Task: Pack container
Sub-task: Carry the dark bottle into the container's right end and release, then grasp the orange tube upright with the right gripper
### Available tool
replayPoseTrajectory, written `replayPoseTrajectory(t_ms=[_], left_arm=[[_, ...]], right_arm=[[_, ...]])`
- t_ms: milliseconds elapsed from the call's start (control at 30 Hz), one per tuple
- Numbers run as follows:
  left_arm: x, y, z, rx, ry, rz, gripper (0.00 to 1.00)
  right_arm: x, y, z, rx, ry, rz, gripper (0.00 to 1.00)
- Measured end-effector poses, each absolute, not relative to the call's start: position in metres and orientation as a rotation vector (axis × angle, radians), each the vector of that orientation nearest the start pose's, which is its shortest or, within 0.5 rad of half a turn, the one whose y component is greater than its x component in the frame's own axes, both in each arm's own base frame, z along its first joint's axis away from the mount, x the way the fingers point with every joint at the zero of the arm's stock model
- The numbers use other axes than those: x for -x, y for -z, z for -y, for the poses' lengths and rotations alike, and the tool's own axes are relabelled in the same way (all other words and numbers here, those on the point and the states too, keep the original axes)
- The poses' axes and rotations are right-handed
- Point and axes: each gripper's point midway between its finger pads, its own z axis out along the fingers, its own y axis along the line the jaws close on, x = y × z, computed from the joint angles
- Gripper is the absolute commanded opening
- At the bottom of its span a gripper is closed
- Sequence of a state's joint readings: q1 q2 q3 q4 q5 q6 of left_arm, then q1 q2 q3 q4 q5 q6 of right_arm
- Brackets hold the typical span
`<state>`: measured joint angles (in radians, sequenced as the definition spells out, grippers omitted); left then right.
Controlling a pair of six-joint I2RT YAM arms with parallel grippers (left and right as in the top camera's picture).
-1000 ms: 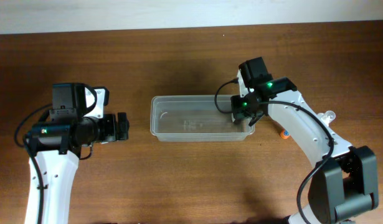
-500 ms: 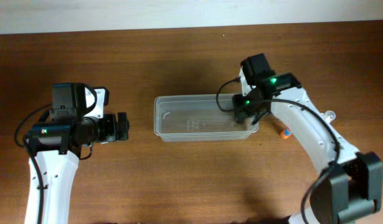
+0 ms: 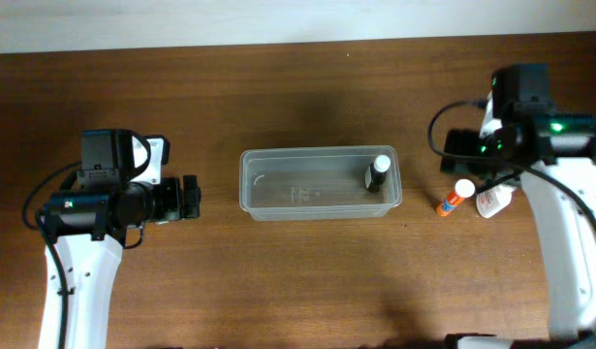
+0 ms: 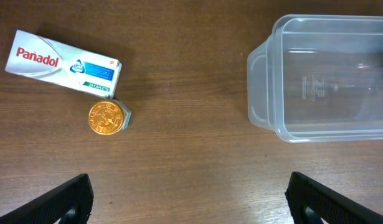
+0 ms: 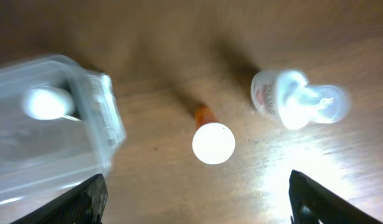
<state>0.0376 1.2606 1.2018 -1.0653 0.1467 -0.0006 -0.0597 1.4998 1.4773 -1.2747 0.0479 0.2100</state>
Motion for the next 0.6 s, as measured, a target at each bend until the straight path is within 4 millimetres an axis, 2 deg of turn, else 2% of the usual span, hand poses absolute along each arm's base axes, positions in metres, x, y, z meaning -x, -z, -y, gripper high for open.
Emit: replayPoseTrajectory(t_ms=[67, 267, 367, 467, 500, 600], left_arm=[[-0.294, -0.190, 0.014, 0.007, 0.186, -2.687, 0.99], [-0.294, -0.190, 0.014, 0.007, 0.186, -2.687, 0.99], [-0.294, -0.190, 0.014, 0.007, 0.186, -2.687, 0.99], [-0.294, -0.190, 0.014, 0.007, 0.186, -2.687, 1.00], [-0.294, -0.190, 0.014, 0.007, 0.186, -2.687, 0.99], [-0.294, -0.190, 0.014, 0.006, 0.185, -2.687, 0.99]], right_arm=[[-0.307, -0.155, 0.027, -0.404, 0.029, -2.931, 0.85], [-0.311, -0.101, 0.025, -0.410, 0.015, -3.002, 0.81], [-0.314, -0.089, 0.027, -0.418, 0.017, -3.021, 0.77], [-0.316, -0.087, 0.033, -0.451, 0.013, -3.014, 0.73], [-0.315, -0.087, 0.039, -0.479, 0.014, -3.010, 0.67], [-0.313, -0.087, 0.050, -0.529, 0.013, -3.005, 0.61]])
